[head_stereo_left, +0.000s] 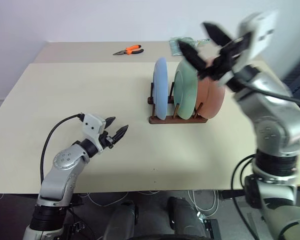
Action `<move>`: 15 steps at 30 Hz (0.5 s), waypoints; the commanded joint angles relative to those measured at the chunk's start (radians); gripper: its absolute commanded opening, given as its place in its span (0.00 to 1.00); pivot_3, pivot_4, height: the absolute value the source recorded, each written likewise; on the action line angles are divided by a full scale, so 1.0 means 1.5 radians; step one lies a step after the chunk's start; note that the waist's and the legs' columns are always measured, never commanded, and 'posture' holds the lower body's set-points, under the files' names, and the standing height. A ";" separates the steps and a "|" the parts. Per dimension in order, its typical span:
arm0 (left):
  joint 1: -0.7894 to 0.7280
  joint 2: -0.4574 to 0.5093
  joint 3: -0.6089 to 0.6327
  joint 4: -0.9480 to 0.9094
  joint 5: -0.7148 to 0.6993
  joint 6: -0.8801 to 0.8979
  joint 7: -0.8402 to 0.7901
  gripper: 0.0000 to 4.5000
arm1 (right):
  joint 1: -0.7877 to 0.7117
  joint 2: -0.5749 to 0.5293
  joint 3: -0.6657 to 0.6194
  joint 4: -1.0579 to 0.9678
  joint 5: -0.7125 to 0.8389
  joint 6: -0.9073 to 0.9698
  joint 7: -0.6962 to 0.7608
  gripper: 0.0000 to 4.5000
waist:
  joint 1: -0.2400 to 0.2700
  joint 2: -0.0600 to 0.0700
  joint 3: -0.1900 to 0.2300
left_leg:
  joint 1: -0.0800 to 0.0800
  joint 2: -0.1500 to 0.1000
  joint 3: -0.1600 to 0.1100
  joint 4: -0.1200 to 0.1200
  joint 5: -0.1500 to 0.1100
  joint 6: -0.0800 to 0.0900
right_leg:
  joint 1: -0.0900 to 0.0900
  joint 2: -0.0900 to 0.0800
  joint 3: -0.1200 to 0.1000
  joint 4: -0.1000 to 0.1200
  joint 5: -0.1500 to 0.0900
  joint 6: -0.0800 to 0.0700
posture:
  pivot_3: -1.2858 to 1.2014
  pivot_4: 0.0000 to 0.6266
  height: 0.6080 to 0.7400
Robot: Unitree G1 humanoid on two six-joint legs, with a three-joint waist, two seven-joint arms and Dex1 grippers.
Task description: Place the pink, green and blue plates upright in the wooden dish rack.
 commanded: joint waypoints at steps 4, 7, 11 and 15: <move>-0.033 0.025 0.027 0.093 0.064 -0.059 0.016 0.69 | 0.264 -0.149 -0.157 0.075 -0.064 -0.053 0.131 0.89 | 0.013 0.000 0.000 | 0.001 0.000 0.001 0.000 -0.001 0.002 | 0.004 -0.001 -0.001 -0.006 0.000 0.000 | 0.52 0.24 1.00; -0.034 0.037 0.035 0.113 0.074 -0.077 0.005 0.69 | 0.359 -0.160 -0.160 0.110 -0.088 -0.093 0.178 0.89 | 0.007 0.002 0.001 | 0.001 0.000 0.003 0.000 -0.002 0.003 | 0.004 -0.001 0.000 -0.006 0.000 0.000 | 0.52 0.24 1.00; -0.015 0.044 0.049 0.114 0.069 -0.090 -0.009 0.69 | 0.421 -0.153 -0.105 0.170 -0.137 -0.169 0.241 0.89 | 0.003 0.003 0.001 | 0.002 0.000 0.003 0.001 -0.002 0.003 | 0.004 -0.001 0.001 -0.006 -0.001 0.001 | 0.52 0.24 1.00; 0.011 0.038 0.050 0.086 0.065 -0.085 -0.007 0.69 | 0.401 -0.141 -0.086 0.214 -0.151 -0.199 0.249 0.89 | -0.001 0.003 0.001 | 0.002 0.000 0.003 0.001 -0.002 0.003 | 0.005 -0.002 0.001 -0.006 -0.001 0.002 | 0.52 0.24 1.00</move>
